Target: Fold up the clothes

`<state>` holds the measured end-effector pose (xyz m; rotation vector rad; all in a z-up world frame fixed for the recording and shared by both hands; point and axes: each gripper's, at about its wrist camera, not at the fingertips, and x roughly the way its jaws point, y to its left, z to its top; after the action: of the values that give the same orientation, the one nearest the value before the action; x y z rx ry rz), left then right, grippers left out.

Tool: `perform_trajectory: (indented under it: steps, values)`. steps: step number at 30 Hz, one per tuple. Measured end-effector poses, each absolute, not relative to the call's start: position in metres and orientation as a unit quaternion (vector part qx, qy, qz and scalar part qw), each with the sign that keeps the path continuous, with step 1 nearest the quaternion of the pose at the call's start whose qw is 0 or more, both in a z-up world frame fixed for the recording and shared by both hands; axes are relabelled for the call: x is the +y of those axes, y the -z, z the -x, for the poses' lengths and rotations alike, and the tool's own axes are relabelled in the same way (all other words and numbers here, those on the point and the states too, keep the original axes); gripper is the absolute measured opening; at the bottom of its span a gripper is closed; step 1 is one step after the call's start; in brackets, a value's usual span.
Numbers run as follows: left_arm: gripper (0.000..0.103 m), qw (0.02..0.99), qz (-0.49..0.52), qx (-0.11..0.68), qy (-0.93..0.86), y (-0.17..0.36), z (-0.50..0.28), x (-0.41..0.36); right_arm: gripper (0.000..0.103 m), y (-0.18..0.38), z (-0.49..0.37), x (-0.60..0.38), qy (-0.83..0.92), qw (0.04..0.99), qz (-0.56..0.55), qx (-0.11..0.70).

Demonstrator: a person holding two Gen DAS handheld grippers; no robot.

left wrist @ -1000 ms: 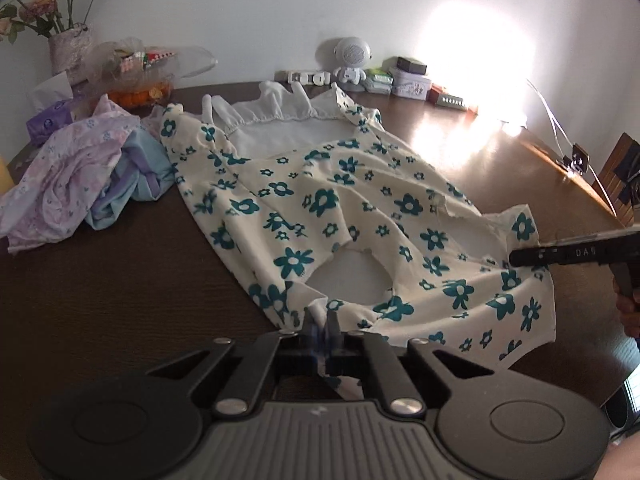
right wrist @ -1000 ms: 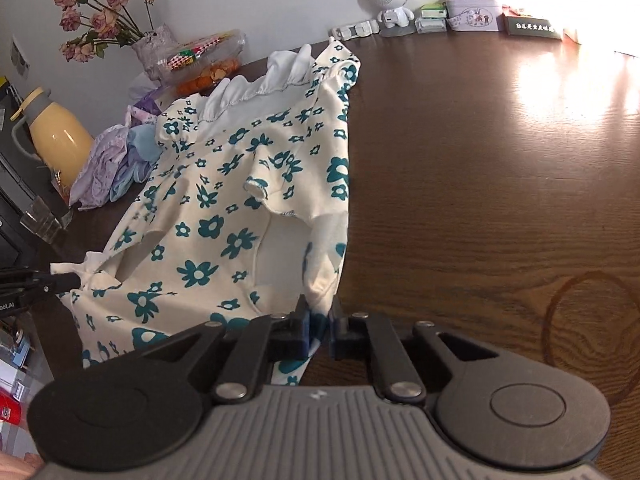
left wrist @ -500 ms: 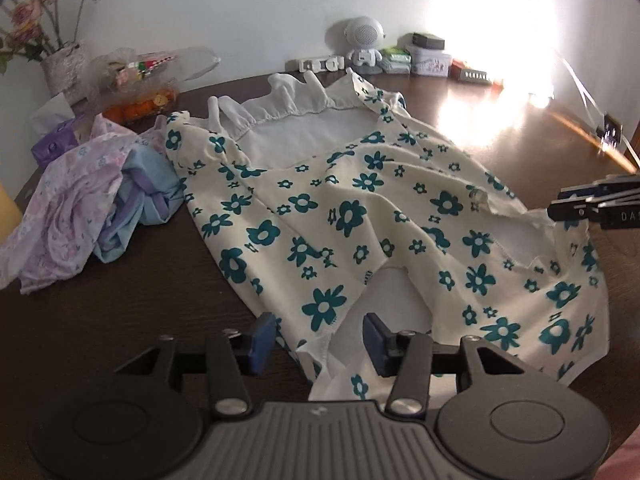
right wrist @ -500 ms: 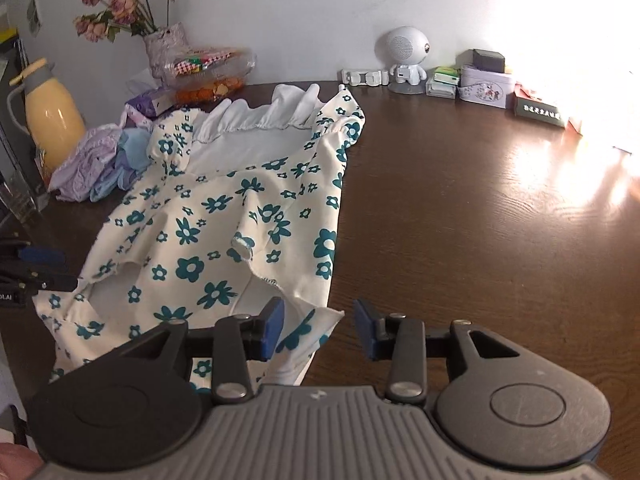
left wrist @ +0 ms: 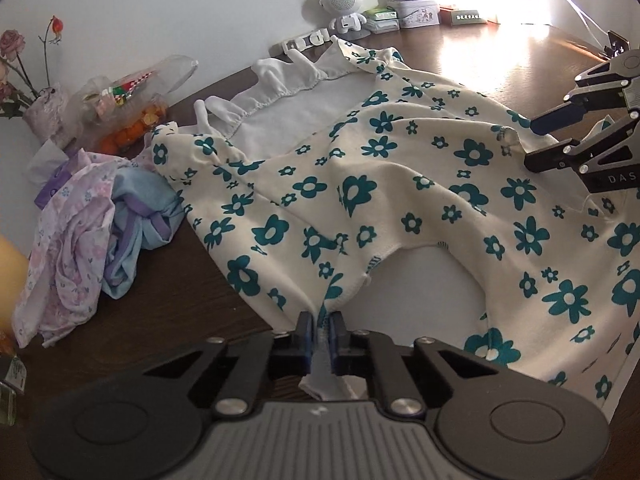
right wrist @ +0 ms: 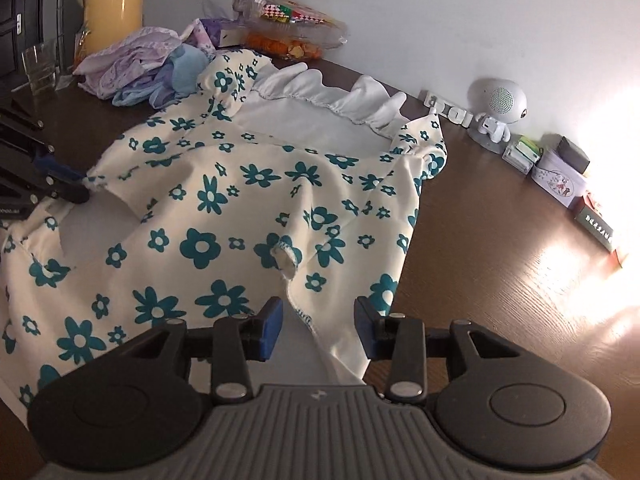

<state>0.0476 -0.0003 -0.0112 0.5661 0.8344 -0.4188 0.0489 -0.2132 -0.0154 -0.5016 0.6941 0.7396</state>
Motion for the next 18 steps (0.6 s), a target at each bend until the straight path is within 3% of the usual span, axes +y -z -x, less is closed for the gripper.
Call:
perform_trajectory:
  steps: [1,3,15,18]
  values:
    - [0.003,0.855,-0.272,0.394,0.198,0.011,-0.047,0.0,0.013,0.016,-0.053,-0.214,-0.35,0.843,0.234,0.334]
    - [0.002,0.858,-0.276,0.388,0.192,0.008,-0.046,0.004,0.003,0.013,-0.061,-0.222,-0.341,0.846,0.22,0.344]
    - [0.003,0.865,-0.259,0.396,0.168,0.007,-0.041,0.034,0.002,0.011,-0.067,-0.242,-0.318,0.851,0.239,0.343]
    - [0.009,0.866,-0.245,0.402,0.167,0.006,-0.041,0.036,0.009,0.008,-0.069,-0.246,-0.321,0.85,0.228,0.35]
